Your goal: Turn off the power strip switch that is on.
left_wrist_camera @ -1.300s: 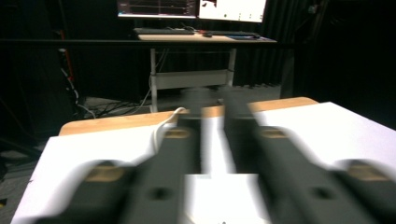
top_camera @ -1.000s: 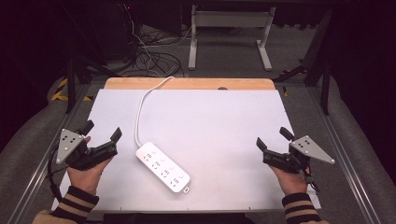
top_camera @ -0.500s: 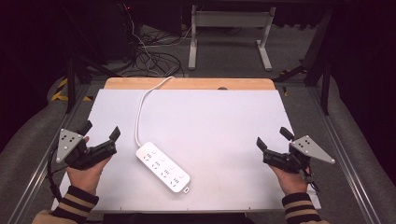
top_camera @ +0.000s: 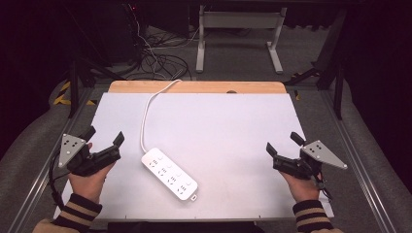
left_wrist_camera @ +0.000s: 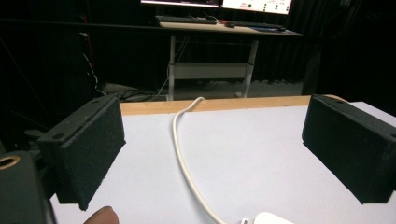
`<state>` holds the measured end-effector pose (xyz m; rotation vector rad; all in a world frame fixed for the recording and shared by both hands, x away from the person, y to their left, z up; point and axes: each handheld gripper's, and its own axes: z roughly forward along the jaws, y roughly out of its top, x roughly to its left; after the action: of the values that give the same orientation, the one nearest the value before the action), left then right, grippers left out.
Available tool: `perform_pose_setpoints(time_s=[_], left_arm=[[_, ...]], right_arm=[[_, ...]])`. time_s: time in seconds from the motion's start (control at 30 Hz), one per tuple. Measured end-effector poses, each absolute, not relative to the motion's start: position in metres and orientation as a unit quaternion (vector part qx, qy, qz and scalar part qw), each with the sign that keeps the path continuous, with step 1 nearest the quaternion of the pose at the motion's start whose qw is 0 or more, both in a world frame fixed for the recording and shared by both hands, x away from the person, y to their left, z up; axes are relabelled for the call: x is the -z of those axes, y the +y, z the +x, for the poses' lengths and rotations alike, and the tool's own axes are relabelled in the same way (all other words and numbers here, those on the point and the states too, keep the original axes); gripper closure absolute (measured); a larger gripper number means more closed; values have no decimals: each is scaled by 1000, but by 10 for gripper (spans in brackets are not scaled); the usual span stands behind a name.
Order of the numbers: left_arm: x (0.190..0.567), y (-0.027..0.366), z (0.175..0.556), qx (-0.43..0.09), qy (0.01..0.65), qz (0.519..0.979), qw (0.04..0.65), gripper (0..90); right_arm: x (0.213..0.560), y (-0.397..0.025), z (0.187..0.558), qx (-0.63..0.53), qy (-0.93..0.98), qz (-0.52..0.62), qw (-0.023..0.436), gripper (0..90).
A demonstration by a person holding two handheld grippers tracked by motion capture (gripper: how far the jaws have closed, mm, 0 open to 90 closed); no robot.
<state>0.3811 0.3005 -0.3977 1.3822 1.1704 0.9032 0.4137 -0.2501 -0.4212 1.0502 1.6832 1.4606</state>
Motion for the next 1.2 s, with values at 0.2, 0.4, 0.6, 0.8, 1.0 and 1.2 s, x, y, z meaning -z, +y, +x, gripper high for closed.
perform_pose_setpoints(time_s=[0.2, 0.4, 0.6, 0.8, 1.0, 1.2], left_arm=[[398, 300, 381, -378, 490, 579, 531, 65], [398, 300, 381, -378, 490, 581, 528, 65], [398, 300, 382, -376, 490, 584, 527, 66], [399, 300, 383, -374, 491, 584, 527, 69], [399, 300, 382, -375, 491, 584, 526, 69], [399, 300, 383, -373, 492, 586, 525, 69]], right_arm=[[421, -250, 413, -560, 644, 402, 333, 83], [422, -250, 414, -557, 647, 400, 332, 84], [421, -250, 414, -556, 647, 401, 333, 83], [421, -250, 414, -556, 648, 401, 333, 84], [422, -249, 415, -557, 648, 402, 331, 84], [422, -249, 415, -557, 647, 402, 331, 84]])
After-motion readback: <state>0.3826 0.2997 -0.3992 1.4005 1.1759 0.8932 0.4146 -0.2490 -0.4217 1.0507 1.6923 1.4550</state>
